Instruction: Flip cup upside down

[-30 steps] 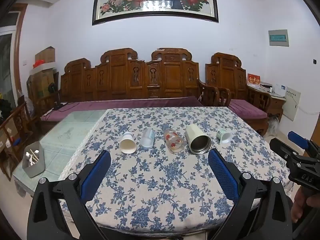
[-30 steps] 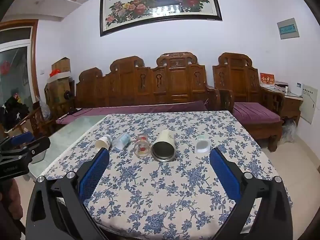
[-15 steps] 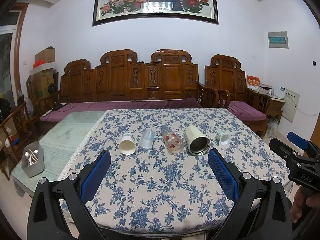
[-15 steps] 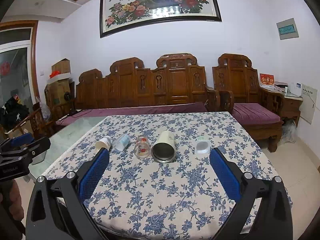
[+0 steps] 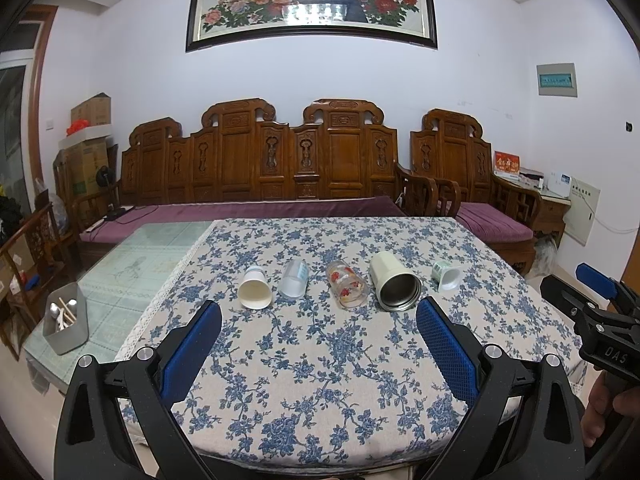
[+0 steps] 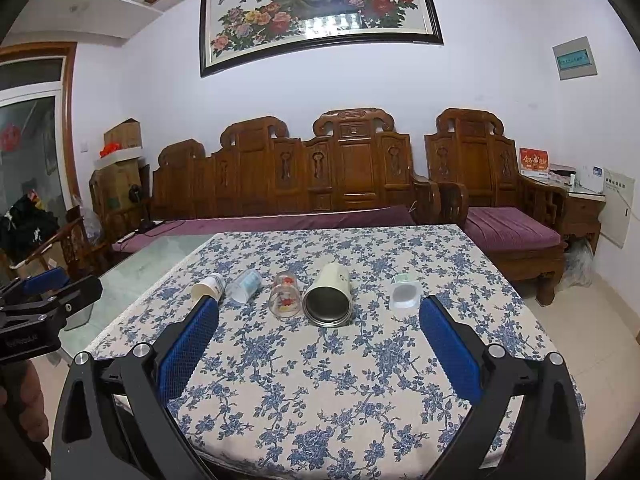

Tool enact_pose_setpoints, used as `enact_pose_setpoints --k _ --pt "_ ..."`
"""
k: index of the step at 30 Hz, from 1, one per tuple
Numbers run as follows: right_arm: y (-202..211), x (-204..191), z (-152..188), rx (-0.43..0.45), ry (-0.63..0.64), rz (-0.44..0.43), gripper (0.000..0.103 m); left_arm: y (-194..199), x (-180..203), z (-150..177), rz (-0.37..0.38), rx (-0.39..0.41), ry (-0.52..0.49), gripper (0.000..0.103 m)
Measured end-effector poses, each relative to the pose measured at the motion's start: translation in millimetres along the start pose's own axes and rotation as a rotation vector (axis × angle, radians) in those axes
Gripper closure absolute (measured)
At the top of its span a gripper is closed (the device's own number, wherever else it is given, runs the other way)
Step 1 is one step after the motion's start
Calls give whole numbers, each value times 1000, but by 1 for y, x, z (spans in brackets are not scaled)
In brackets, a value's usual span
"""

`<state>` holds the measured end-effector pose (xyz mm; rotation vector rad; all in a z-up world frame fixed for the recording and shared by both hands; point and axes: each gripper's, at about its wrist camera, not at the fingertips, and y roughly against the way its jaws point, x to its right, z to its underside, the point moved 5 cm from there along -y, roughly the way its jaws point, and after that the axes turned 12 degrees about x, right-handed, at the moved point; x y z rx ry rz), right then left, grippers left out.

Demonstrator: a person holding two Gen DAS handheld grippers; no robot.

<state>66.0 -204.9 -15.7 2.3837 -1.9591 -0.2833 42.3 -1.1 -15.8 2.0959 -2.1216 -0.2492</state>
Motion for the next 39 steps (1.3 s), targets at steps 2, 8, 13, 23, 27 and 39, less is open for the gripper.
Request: enact_pose_setpoints --k 2,8,13,23,27,39 --pt "0 1 -1 0 0 0 2 0 0 0 0 0 -1 9" --pt "0 1 0 1 0 0 2 0 0 0 -1 1 0 9" --pt "0 1 -1 2 1 0 2 0 -1 1 -2 0 1 9" --pt "0 1 0 2 1 0 2 -3 -3 3 -3 -5 2 9" --pt "0 1 0 2 0 -1 2 -3 -3 3 -3 -5 3 9" --pt "-2 -1 -2 4 -2 -3 2 -3 -2 4 0 -3 2 9"
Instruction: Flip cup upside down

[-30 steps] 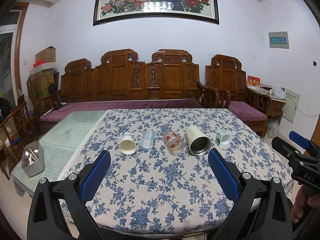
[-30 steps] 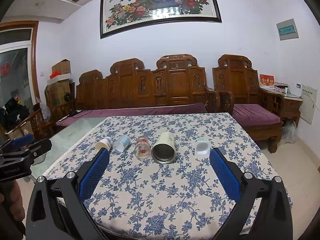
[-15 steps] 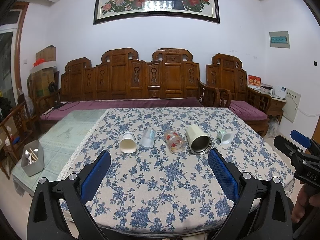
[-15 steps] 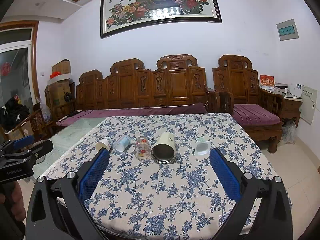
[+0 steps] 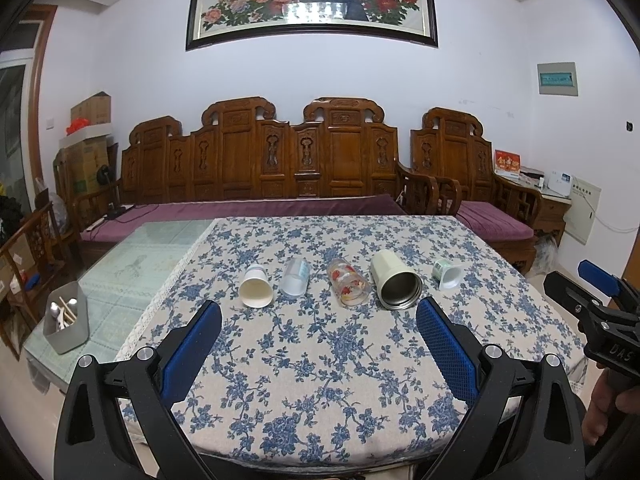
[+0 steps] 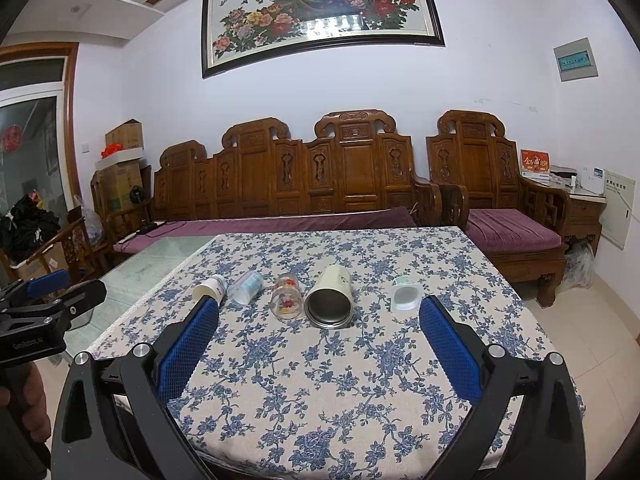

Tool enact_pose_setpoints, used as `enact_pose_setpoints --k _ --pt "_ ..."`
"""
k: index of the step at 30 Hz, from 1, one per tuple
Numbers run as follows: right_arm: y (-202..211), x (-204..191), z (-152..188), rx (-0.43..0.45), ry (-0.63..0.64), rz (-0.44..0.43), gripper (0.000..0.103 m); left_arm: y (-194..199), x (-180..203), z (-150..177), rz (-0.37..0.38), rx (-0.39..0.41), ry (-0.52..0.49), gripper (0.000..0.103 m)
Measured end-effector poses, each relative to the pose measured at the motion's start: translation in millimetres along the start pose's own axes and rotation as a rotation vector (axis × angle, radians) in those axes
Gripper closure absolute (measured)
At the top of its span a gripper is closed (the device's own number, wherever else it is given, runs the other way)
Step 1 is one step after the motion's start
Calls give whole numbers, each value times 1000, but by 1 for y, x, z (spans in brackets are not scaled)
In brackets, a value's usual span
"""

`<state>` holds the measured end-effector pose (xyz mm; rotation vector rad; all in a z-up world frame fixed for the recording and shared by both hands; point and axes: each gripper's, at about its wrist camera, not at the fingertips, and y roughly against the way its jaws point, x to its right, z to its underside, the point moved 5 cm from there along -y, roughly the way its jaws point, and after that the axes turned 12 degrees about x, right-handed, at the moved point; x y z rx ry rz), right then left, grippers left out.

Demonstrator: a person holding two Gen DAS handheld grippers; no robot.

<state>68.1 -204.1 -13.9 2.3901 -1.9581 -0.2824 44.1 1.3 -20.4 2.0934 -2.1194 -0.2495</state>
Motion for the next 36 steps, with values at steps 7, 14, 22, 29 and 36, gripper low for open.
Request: enact_pose_setpoints --k 7,14,22,29,36 --pt "0 -3 1 -2 -2 -6 2 2 -1 1 2 -1 -2 9" --pt "-18 -6 11 -43 -17 -30 2 -13 -6 9 1 -50 -5 9" --pt "-72 -19 23 -121 -13 -86 2 -57 -30 16 -1 -158 -12 9" --pt "-132 -39 36 -200 20 -148 2 -102 -51 14 8 -232 -28 9" --pt "-187 -53 55 -286 42 -183 2 -158 -71 19 13 -317 -65 9"
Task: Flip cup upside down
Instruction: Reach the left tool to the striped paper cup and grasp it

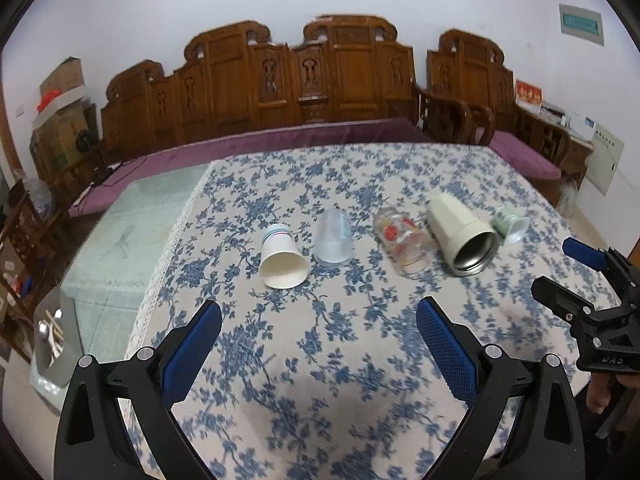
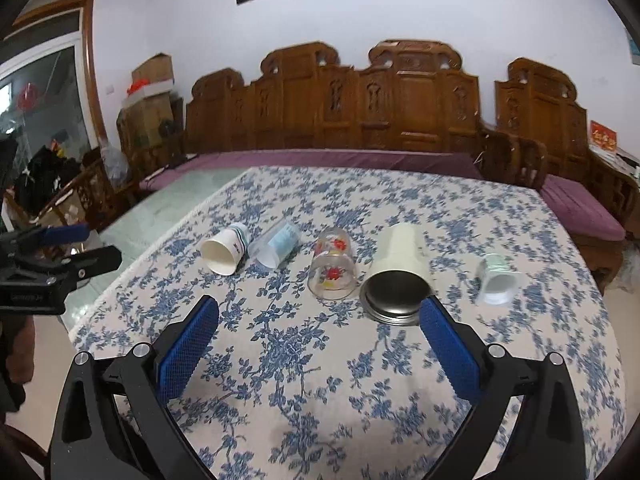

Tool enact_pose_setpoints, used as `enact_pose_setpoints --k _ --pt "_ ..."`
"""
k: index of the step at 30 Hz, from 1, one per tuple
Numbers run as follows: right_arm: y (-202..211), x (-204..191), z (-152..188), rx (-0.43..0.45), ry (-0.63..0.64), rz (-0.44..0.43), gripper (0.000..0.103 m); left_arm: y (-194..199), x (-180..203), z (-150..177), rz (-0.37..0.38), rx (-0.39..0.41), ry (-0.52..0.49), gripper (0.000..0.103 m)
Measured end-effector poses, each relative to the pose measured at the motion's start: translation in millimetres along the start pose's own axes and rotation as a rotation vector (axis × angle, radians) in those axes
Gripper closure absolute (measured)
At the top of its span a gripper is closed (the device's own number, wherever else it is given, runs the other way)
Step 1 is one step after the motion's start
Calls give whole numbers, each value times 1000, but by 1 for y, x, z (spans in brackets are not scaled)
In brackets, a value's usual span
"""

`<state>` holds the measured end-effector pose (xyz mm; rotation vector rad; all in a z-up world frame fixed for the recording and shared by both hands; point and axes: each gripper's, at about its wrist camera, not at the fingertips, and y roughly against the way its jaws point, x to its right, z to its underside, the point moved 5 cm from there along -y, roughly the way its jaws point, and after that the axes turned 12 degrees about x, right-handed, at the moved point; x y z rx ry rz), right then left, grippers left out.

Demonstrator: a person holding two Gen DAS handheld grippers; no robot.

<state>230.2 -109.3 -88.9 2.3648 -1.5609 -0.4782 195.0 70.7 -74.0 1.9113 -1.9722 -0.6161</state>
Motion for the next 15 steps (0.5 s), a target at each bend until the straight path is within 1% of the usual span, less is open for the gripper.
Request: enact_pose_setpoints --k 5,9,11,12,15 --pt "-37 -2 1 -43 -10 -27 2 -45 -20 -4 12 -64 11 9" --pt "-64 -10 4 -74 -1 -43 2 -85 -36 -7 26 -114 20 9" --pt "-73 -15 7 -87 3 -48 2 -103 -42 -7 40 -139 35 13" --pt "-78 -18 8 -94 3 -52 2 -117 -47 -6 51 -165 48 15" --pt "-88 -25 12 -112 6 -60 3 -149 -56 -5 79 -215 70 18"
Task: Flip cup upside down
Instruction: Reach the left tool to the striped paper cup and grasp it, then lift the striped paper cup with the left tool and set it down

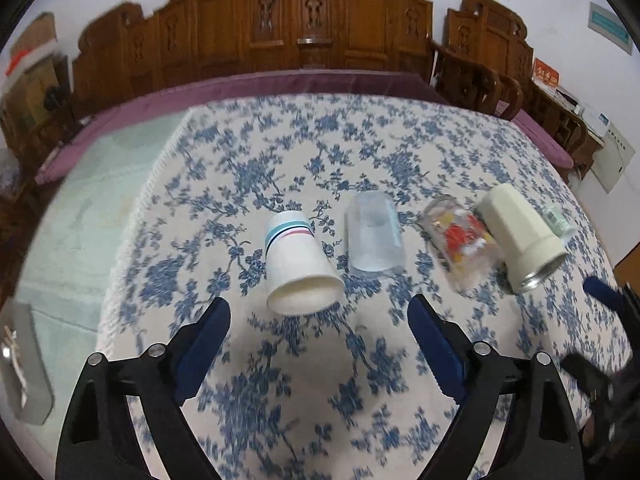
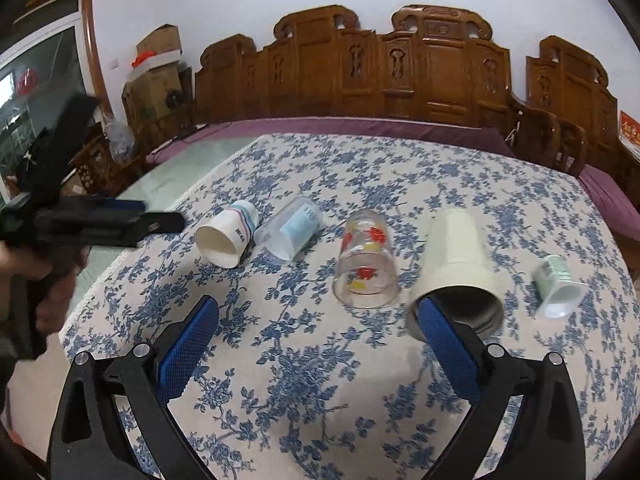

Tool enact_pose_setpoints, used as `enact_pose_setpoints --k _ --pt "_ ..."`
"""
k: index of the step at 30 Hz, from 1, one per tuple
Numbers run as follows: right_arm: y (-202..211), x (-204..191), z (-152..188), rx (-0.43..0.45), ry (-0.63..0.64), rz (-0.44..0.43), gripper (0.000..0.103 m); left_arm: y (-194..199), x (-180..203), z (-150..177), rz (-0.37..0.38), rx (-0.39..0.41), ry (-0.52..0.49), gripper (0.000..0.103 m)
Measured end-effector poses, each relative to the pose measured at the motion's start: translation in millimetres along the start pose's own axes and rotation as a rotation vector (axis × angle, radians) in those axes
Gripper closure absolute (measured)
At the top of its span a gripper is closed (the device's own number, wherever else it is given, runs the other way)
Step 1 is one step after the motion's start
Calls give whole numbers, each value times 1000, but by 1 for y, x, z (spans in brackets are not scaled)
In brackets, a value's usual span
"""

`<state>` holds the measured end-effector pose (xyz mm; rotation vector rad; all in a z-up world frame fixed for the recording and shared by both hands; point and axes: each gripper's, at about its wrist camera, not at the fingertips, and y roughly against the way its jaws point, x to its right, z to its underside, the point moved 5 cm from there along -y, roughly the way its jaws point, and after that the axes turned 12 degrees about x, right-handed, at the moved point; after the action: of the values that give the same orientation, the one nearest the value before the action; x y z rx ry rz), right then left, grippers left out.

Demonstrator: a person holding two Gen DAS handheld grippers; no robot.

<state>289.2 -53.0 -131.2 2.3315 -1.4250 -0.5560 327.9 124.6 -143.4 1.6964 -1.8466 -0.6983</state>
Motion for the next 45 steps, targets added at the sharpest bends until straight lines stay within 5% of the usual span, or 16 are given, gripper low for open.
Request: enact_pose_setpoints --k 16,22,31,45 --pt "-2 -25 31 -64 13 -45 3 -105 -31 -6 42 -230 169 20" --pt "9 -6 42 -70 -8 -25 3 -125 -39 3 -12 -314 221 47" --pt "41 19 51 -42 -49 15 3 -57 -9 9 23 -233 194 48" --pt "96 79 75 -11 -111 127 3 28 122 78 147 -157 53 47"
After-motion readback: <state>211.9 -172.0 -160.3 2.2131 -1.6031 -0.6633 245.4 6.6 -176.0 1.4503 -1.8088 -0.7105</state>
